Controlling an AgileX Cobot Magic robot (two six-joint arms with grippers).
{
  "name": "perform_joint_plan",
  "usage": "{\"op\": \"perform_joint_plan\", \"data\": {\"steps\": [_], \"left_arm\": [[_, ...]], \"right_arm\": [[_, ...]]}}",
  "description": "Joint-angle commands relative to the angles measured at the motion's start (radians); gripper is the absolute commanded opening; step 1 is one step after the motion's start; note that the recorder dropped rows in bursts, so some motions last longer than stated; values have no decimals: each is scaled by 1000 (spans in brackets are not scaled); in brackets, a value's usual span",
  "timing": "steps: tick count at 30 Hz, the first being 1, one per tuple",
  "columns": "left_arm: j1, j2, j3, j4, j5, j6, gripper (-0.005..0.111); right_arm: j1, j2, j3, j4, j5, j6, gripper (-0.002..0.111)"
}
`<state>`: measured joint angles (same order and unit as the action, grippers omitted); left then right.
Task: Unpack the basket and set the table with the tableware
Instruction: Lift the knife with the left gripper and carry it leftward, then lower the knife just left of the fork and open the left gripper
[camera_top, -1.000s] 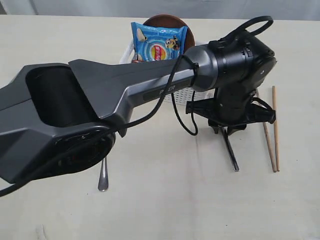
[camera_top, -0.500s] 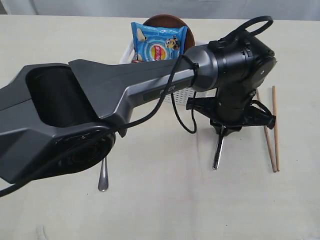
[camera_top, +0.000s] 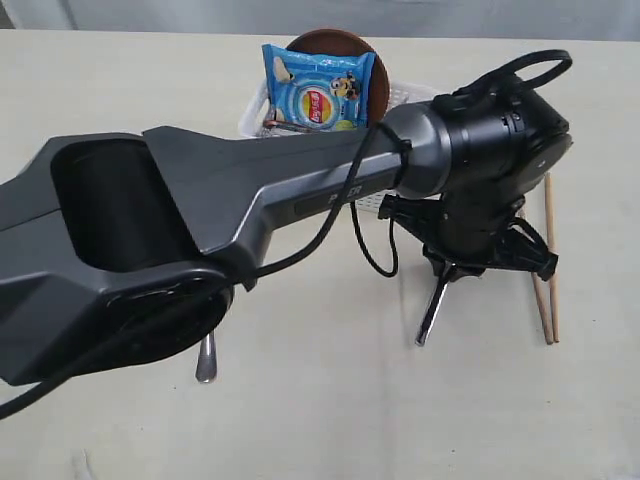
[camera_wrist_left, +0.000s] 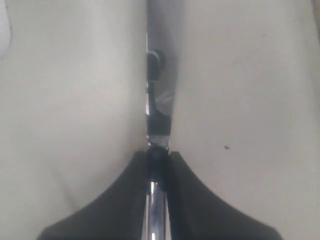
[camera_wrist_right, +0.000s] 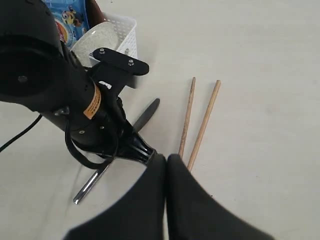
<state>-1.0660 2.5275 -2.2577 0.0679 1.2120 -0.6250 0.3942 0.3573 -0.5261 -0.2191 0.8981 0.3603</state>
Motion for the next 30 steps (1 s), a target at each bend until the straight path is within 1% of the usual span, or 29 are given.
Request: {"op": "perform_joint_plan", "data": {"steps": [1, 6, 11, 19, 26, 30], "left_arm": [[-13, -53, 5, 6, 9, 19, 0], [-13, -89, 7, 6, 9, 44, 0], [-13, -127, 74, 6, 9, 42, 0], [-13, -220, 297, 21, 9, 42, 0], [-13, -329, 444, 66, 9, 30, 0], [-11, -391, 552, 78, 9, 21, 0]], "right_arm": [[5, -5, 4, 0, -11, -8, 0], [5, -5, 4, 0, -11, -10, 0], [5, -5, 4, 0, -11, -17, 0], [5, -5, 4, 0, -11, -17, 0], [5, -5, 4, 0, -11, -20, 0], [5, -5, 4, 0, -11, -20, 0]]}}
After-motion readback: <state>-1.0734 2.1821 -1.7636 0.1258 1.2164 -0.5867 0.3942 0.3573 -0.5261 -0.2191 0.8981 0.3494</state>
